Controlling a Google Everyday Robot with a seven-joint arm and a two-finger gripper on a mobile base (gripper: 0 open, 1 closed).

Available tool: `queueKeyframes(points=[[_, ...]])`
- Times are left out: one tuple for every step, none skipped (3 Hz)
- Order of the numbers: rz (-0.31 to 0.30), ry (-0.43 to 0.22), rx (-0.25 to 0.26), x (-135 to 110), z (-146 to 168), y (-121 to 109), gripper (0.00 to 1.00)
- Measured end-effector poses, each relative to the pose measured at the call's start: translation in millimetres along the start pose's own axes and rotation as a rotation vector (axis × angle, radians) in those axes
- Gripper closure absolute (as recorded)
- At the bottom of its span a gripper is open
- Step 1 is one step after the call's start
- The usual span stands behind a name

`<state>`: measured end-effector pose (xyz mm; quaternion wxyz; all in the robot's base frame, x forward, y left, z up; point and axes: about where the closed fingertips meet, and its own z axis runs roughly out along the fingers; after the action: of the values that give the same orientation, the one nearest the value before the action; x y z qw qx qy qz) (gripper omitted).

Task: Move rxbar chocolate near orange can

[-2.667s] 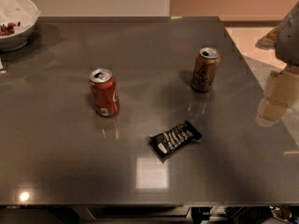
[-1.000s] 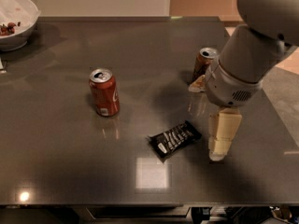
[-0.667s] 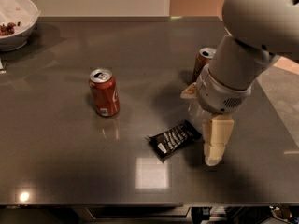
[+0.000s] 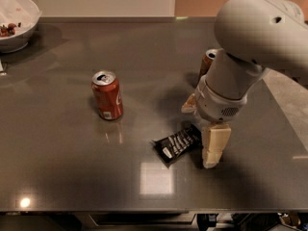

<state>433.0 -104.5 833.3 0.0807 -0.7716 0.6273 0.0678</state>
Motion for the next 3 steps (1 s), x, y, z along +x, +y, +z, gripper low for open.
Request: queueKeyframes(points=[[-0.004,0.011,0.007,1.5,6.4,-1.5,0.33],[0.004,0.018,0.019,4.9,6.3,-4.0,0.56],[0.017,0.025,0.031,10.2,2.4,-6.1,0.79]])
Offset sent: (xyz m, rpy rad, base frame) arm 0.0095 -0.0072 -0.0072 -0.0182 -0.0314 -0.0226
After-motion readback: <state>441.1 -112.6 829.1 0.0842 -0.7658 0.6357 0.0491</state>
